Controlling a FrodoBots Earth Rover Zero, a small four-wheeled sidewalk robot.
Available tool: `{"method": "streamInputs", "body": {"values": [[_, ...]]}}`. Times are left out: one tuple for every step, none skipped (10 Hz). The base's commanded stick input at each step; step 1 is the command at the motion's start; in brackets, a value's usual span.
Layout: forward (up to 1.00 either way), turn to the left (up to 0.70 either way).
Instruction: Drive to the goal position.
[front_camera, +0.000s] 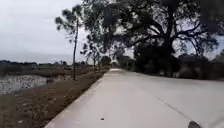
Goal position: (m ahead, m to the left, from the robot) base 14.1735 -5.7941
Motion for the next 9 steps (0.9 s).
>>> {"method": "streamInputs", "body": {"values": [[1.00, 0.00], [1.00, 0.00], [1.00, -0.40], [1.00, -0.23], [1.00, -0.07], [1.00, 0.00], [1.00, 0.00], [1.00, 0.00], [1.00, 0.00]]}}
